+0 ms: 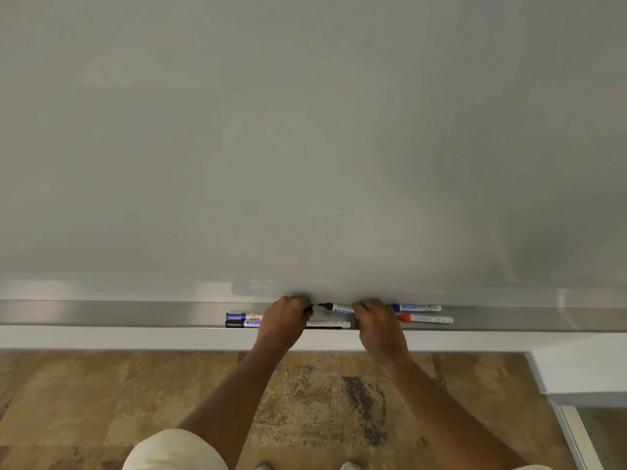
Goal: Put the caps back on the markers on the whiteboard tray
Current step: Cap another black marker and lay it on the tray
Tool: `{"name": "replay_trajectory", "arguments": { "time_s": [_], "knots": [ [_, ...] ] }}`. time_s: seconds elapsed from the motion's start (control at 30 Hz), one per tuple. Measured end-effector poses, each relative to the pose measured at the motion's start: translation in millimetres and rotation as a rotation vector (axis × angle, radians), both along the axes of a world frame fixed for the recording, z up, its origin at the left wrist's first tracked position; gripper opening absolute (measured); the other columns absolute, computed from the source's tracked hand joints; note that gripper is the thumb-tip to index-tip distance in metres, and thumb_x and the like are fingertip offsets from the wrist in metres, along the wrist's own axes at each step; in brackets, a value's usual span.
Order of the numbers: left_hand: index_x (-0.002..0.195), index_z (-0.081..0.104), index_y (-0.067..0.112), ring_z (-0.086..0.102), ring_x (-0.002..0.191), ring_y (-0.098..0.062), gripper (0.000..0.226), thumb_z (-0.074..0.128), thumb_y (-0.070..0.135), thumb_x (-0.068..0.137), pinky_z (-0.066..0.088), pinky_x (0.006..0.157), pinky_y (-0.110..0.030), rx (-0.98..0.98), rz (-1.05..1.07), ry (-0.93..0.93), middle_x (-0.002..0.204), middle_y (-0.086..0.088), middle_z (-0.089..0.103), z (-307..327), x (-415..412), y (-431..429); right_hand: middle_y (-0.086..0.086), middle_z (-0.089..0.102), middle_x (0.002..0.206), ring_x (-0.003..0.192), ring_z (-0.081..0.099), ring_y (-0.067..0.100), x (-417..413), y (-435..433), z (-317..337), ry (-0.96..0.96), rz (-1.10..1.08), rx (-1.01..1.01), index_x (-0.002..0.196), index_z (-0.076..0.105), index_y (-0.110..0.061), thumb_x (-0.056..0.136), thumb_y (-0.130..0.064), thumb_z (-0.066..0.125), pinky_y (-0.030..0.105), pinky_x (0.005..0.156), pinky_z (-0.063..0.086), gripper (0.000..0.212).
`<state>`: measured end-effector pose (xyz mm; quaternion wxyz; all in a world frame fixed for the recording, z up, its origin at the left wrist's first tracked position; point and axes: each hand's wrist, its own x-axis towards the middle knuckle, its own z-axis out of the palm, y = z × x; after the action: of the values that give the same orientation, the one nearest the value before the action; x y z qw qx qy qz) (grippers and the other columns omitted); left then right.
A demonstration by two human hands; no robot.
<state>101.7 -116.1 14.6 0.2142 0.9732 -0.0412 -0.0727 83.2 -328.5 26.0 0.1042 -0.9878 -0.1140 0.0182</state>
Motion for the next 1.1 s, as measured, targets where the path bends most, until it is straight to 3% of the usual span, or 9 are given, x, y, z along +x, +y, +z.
{"name": "replay_trajectory", "arguments": {
  "time_s": [0.23, 0.33, 0.47, 0.63, 0.73, 0.93, 1.1],
  "knots": [
    [0.1, 0.08, 0.011, 0.07, 0.084, -0.031, 0.014, 0.069, 0.01, 0.091, 0.057, 0.074, -0.036, -0.252, -0.064, -0.192, 0.096, -0.008, 0.079, 26, -5, 9, 0.003, 0.074, 0.098, 0.094, 0.066, 0.028, -4, -11, 27, -0.14, 0.038, 0.085, 0.107, 0.071, -0.011, 0.061, 0.013, 0.069, 0.04, 0.076, 0.054, 0.051],
    [0.097, 0.082, 0.006, 0.073, 0.076, -0.024, 0.014, 0.077, 0.002, 0.085, 0.062, 0.074, -0.028, -0.4, -0.025, -0.291, 0.094, -0.009, 0.079, 53, -12, 9, 0.002, 0.072, 0.099, 0.095, 0.064, 0.026, -8, -14, 47, -0.207, 0.059, 0.173, 0.108, 0.071, -0.012, 0.077, 0.005, 0.069, 0.04, 0.077, 0.052, 0.036],
    [0.092, 0.082, 0.015, 0.076, 0.075, -0.01, 0.017, 0.082, 0.002, 0.081, 0.059, 0.073, -0.018, -0.686, 0.152, -0.239, 0.093, 0.0, 0.078, 94, -25, 10, 0.002, 0.072, 0.102, 0.095, 0.064, 0.023, -13, -17, 87, -0.323, 0.087, 0.287, 0.11, 0.07, -0.011, 0.089, -0.008, 0.067, 0.039, 0.081, 0.054, 0.021],
    [0.094, 0.08, 0.017, 0.078, 0.087, -0.013, 0.021, 0.085, 0.004, 0.079, 0.058, 0.078, -0.017, -0.994, 0.193, -0.171, 0.091, 0.006, 0.082, 167, -36, 19, 0.007, 0.071, 0.108, 0.098, 0.066, 0.023, -23, -19, 159, -0.462, 0.111, 0.388, 0.112, 0.07, -0.007, 0.092, -0.009, 0.065, 0.038, 0.085, 0.057, 0.021],
    [0.097, 0.08, 0.016, 0.079, 0.089, -0.017, 0.02, 0.084, 0.007, 0.08, 0.057, 0.079, -0.017, -1.078, 0.159, -0.213, 0.092, 0.002, 0.082, 208, -42, 26, 0.007, 0.071, 0.11, 0.098, 0.067, 0.023, -31, -20, 201, -0.533, 0.137, 0.403, 0.114, 0.07, -0.006, 0.093, -0.009, 0.065, 0.039, 0.086, 0.058, 0.023],
    [0.102, 0.082, 0.02, 0.078, 0.094, -0.027, 0.026, 0.083, 0.023, 0.076, 0.061, 0.09, -0.033, -1.279, 0.124, -0.194, 0.099, -0.008, 0.081, 248, -63, 35, 0.005, 0.07, 0.114, 0.098, 0.067, 0.023, -52, -19, 241, -0.573, 0.199, 0.395, 0.12, 0.068, -0.01, 0.09, -0.005, 0.068, 0.042, 0.08, 0.06, 0.03],
    [0.101, 0.082, 0.019, 0.078, 0.095, -0.028, 0.025, 0.084, 0.021, 0.076, 0.058, 0.096, -0.047, -1.249, 0.123, -0.219, 0.098, -0.009, 0.081, 255, -78, 38, 0.003, 0.068, 0.112, 0.096, 0.065, 0.021, -69, -15, 248, -0.572, 0.231, 0.39, 0.119, 0.068, -0.01, 0.091, -0.004, 0.065, 0.041, 0.079, 0.058, 0.029]
  ]
}}
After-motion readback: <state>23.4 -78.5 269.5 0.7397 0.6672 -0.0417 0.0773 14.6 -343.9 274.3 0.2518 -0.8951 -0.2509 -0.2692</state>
